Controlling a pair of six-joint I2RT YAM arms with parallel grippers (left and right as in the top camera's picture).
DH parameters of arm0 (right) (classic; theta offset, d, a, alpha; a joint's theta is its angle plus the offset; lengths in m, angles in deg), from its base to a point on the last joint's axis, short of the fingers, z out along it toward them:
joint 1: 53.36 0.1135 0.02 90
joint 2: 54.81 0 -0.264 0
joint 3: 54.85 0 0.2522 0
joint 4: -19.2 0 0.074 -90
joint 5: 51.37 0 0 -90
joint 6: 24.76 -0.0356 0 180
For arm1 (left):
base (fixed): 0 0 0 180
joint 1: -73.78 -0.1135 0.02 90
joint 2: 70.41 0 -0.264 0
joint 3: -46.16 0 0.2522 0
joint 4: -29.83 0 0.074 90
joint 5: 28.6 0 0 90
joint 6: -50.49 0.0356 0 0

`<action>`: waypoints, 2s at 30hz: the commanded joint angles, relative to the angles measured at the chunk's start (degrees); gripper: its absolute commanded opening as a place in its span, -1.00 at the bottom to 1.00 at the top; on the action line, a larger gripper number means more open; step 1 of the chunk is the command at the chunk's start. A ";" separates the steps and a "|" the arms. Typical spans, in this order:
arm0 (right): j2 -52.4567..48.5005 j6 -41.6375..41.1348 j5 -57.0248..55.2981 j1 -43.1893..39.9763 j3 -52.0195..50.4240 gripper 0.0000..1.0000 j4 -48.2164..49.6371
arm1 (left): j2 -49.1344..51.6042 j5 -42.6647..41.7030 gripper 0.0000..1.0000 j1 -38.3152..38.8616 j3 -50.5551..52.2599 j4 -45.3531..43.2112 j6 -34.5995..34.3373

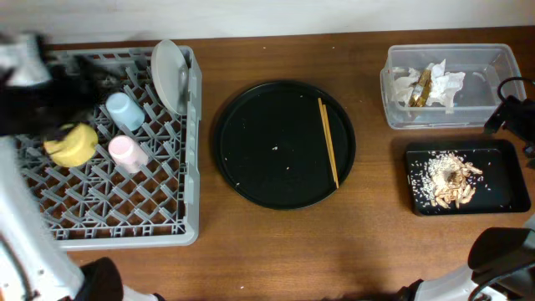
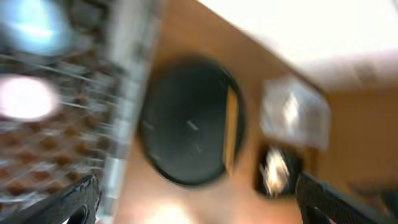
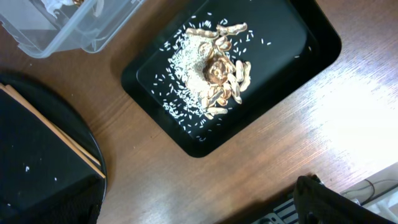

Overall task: Sort waste into correct bins and load items into the dishwasher rack
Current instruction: 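Grasp one wooden chopstick on the black tray with the left gripper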

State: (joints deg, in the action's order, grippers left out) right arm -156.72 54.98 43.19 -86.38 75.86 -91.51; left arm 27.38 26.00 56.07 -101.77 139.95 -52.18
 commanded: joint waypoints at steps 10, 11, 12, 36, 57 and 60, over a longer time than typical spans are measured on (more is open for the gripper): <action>0.31 0.39 -0.11 -0.07 -0.17 0.97 -0.17 | -0.28 6.58 0.99 47.45 25.44 -17.97 -0.13; 0.31 0.39 -0.11 -0.07 -0.17 0.97 -0.15 | -0.26 6.82 0.99 50.07 26.38 -20.44 -0.11; 0.31 0.39 -0.11 -0.07 -0.17 0.97 -0.15 | -0.26 10.01 0.99 54.69 28.79 -24.98 -0.15; 0.31 0.39 -0.11 -0.07 -0.17 0.97 -0.17 | 39.12 44.50 0.39 67.82 -2.60 -23.37 -40.57; 0.31 0.39 -0.09 -0.07 -0.17 0.97 -0.15 | 51.56 44.28 -0.58 67.82 -6.08 -24.72 -43.45; 0.31 0.39 -0.11 -0.07 -0.17 0.97 -0.17 | 51.56 44.26 -0.69 67.82 -6.84 -24.30 -43.45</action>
State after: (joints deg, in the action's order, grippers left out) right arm -156.72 55.00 43.19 -86.38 75.69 -91.55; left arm 78.42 69.38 123.98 -107.19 115.23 -95.06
